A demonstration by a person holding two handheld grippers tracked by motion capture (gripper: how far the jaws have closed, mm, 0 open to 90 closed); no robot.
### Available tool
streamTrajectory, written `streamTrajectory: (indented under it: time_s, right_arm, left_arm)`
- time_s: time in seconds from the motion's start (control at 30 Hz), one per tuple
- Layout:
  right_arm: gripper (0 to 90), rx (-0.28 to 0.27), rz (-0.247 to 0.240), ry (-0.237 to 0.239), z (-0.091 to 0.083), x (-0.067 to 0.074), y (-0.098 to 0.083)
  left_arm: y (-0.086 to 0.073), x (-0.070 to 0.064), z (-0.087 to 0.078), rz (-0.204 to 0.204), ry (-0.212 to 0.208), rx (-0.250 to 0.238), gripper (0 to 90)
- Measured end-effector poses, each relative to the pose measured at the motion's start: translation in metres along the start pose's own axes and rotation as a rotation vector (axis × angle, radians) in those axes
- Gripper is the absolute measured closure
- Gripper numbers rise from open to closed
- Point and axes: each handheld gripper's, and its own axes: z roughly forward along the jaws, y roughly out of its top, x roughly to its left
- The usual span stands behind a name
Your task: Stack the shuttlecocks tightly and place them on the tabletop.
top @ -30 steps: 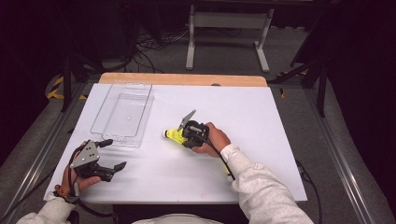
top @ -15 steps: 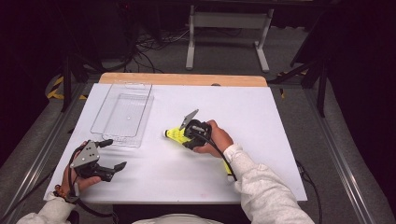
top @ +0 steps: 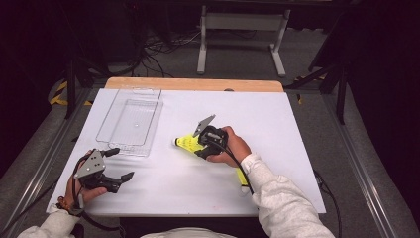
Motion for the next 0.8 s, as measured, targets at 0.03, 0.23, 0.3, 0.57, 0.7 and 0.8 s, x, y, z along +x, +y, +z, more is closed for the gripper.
streamTrajectory:
  time_s: [0.03, 0.23, 0.3, 0.57, 0.7, 0.8]
  right_arm:
    - [55.7, -0.006, 0.003, -0.001, -0.001, 0.000, 0.000]
    - [55.9, -0.018, 0.006, 0.001, -0.006, 0.001, -0.001]
    - [58.9, -0.021, 0.005, 0.004, -0.007, 0.001, -0.002]
    - [78.8, 0.010, 0.006, 0.023, 0.003, 0.001, -0.001]
    - [84.0, 0.022, -0.002, 0.027, 0.007, 0.000, 0.000]
    - [87.4, 0.029, -0.008, 0.021, 0.009, 0.001, 0.001]
  left_arm:
    - [0.000, 0.000, 0.000, 0.001, 0.000, 0.000, 5.8]
    - [0.000, 0.000, -0.001, 0.001, 0.001, 0.001, 5.8]
    - [0.000, 0.000, -0.001, 0.000, 0.001, 0.002, 5.8]
    - [0.000, 0.000, -0.001, 0.002, 0.000, 0.001, 5.9]
    - [0.000, 0.000, -0.001, 0.005, -0.001, 0.003, 5.9]
    - [0.000, 0.000, -0.001, 0.006, -0.002, 0.003, 5.9]
